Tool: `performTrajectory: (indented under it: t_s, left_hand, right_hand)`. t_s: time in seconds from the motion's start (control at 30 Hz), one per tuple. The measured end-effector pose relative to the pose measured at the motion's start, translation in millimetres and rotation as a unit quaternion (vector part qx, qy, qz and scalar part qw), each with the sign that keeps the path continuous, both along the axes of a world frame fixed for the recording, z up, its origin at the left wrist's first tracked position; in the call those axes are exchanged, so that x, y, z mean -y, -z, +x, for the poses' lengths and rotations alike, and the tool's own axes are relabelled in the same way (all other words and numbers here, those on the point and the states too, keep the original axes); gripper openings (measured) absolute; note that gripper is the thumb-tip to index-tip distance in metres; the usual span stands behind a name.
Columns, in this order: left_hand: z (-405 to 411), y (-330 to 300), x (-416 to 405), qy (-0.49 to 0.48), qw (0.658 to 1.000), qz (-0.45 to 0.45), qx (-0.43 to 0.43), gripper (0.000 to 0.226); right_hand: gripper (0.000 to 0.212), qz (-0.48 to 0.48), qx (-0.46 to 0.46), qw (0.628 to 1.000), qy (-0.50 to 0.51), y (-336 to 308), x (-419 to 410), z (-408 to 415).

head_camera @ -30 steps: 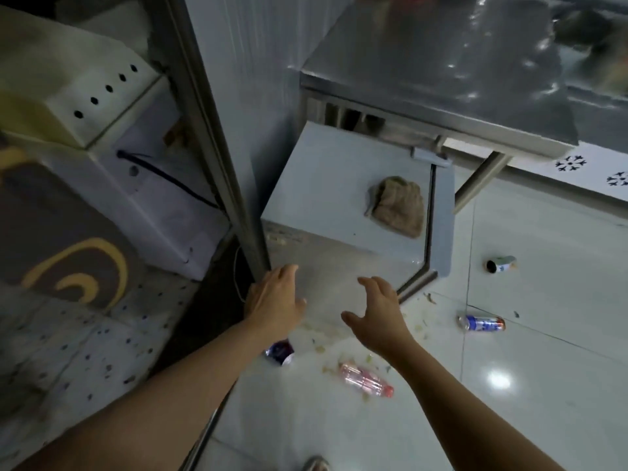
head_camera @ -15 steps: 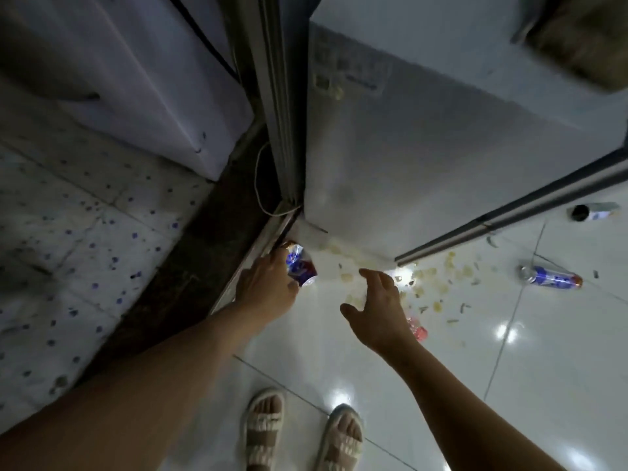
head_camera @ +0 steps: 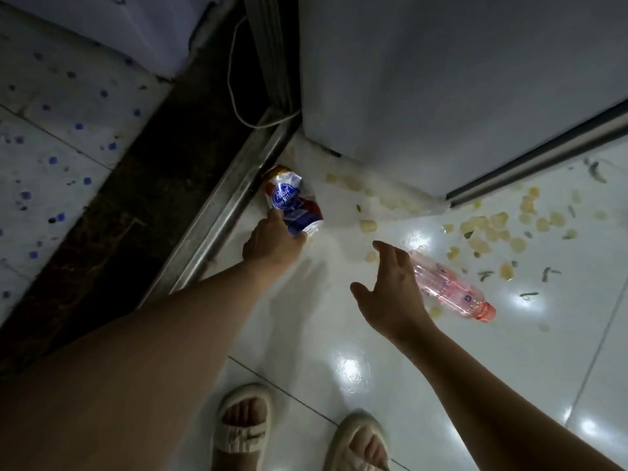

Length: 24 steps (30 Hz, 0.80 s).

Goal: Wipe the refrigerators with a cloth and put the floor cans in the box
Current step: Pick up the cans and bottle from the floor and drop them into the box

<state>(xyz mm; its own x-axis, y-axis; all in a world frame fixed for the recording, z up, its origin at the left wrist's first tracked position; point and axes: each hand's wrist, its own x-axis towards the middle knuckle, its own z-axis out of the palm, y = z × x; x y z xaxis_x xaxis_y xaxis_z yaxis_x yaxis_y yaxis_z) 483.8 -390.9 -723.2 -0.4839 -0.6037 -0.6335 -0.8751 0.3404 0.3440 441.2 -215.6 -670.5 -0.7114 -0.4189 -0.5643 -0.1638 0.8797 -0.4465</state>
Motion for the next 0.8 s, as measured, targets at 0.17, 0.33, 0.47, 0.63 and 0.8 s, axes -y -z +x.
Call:
performTrajectory:
  t_s: [0.17, 0.33, 0.47, 0.63, 0.8]
  left_hand:
    - [-12.9, 64.0, -0.4, -0.12, 0.993, 0.015, -0.006, 0.066]
    - [-30.1, 101.3, -4.3, -0.229, 0.973, 0.012, -0.024, 0.074]
    - [-50.6, 117.5, -1.7, -0.344, 0.937, 0.034, -0.051, 0.091]
    - [-55.1, 132.5, 8.3, -0.39, 0.903, 0.156, -0.095, 0.084]
    - [-45.7, 114.9, -16.5, -0.368, 0.919, 0.115, -0.08, 0.057]
  right_hand:
    - [0.077, 0.002, -0.019, 1.0, 0.013, 53.1, -4.6, 5.5]
    - [0.077, -0.009, -0.031, 0.999, 0.031, 82.3, -5.3, 6.8]
    - [0.076, -0.028, -0.051, 0.997, 0.044, 99.1, -5.7, 1.6]
    - [0.076, -0.039, -0.068, 0.994, 0.073, 110.1, -14.7, -5.9]
    - [0.076, -0.032, -0.05, 0.991, 0.119, 105.7, -35.0, -3.2]
